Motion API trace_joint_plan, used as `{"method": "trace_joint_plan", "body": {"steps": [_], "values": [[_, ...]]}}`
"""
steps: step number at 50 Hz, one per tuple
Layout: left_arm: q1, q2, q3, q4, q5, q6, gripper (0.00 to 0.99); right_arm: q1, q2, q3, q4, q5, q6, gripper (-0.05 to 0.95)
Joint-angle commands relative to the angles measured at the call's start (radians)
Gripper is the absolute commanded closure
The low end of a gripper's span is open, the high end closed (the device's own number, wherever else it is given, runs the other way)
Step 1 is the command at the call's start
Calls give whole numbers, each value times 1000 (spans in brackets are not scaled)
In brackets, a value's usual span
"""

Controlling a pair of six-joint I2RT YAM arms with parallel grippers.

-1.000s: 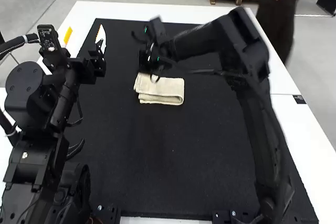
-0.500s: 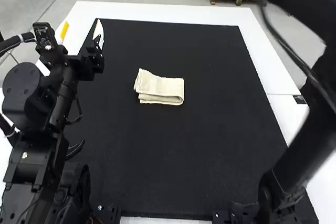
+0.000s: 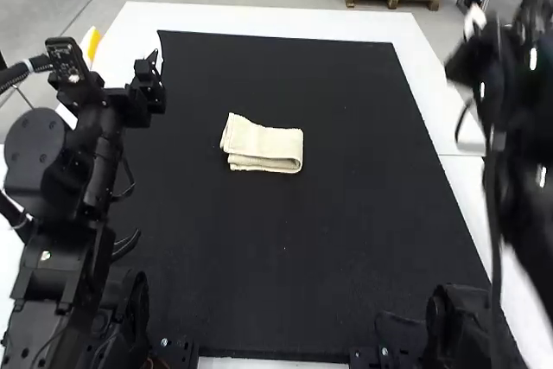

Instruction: Fold the towel.

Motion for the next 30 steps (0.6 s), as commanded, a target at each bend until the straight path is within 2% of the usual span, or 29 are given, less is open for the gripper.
{"method": "trace_joint_plan", "body": {"steps": [1,3,8,15,17,19,22,30], "values": [[4,-12,-56,69,-55,64,31,-41,-134,-112,34,17,-54,903],[2,-12,-79,103,-60,71,31,-50,-179,-139,33,7,-57,903],[2,-12,-139,176,-66,131,31,-71,-277,-207,36,-7,-63,903],[2,-12,-214,233,-54,148,31,-91,-357,-305,49,-43,-74,905],[2,-12,-222,229,-41,146,31,-94,-369,-328,51,-47,-74,903],[2,-12,-222,225,0,137,31,-97,-372,-346,54,-59,-72,905],[2,-14,-218,207,29,129,31,-99,-371,-376,57,-62,-72,903],[1,-12,-222,64,106,146,30,-100,-371,-428,79,-79,-72,903]]}}
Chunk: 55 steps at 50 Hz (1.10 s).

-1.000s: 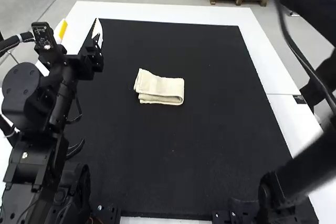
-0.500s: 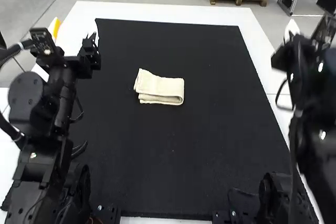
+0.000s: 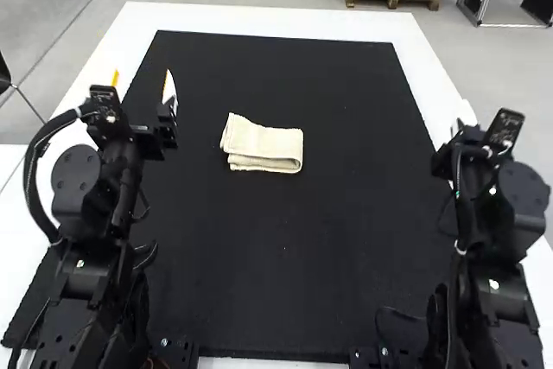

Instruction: Fold the towel.

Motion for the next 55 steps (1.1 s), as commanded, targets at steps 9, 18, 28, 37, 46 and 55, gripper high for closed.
{"method": "trace_joint_plan", "body": {"steps": [9,18,28,37,46,55], "values": [[2,-14,-16,-204,85,22,30,-15,-12,-36,-45,-58,-16,905],[13,-14,-39,-283,82,24,30,-15,-12,-36,-211,-52,-59,859],[60,-12,-39,-286,82,24,31,-23,-12,-38,-297,-38,-57,780],[70,-12,-39,-286,82,24,31,-24,-12,-38,-301,-35,-57,111],[73,-12,-41,-286,82,24,30,-23,-12,-39,-301,-35,-57,-23],[73,-12,-39,-284,82,24,30,-23,-12,-39,-303,-35,-57,-23]]}}
